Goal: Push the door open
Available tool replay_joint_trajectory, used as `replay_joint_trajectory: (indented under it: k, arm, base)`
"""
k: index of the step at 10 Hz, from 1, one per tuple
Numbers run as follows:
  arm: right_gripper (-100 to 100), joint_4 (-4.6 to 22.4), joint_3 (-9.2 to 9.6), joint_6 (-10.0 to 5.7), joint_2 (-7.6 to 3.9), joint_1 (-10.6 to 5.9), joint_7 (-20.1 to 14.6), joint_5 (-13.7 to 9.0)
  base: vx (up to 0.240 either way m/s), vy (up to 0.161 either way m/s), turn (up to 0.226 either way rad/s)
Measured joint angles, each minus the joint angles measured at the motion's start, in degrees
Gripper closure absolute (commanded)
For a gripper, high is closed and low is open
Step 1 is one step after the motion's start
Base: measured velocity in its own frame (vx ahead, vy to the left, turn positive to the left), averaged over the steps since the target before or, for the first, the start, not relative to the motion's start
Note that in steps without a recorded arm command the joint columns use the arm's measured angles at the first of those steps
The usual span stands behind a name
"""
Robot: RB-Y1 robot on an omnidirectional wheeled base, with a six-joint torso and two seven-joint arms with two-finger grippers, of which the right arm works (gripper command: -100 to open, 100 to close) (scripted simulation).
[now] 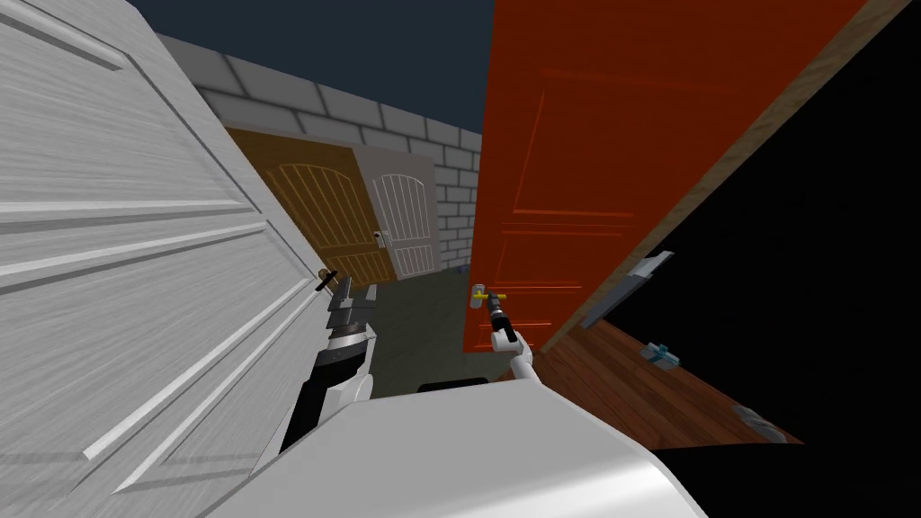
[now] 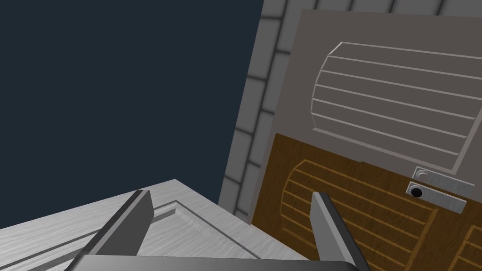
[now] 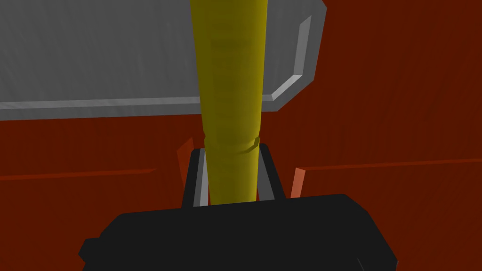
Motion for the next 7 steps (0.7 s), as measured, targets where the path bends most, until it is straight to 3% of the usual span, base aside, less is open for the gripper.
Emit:
replay_joint_trajectory:
  k: [2,7]
  arm:
    - [100,0.33,-1.77,0.2,0.35,-0.48,0.42,-0.15]
    - [100,1.68,-5.77,-0.05,0.79,-1.46,0.91,-0.6]
  base:
    - [0.147,0.156,-0.106]
    - [0.166,0.107,-0.079]
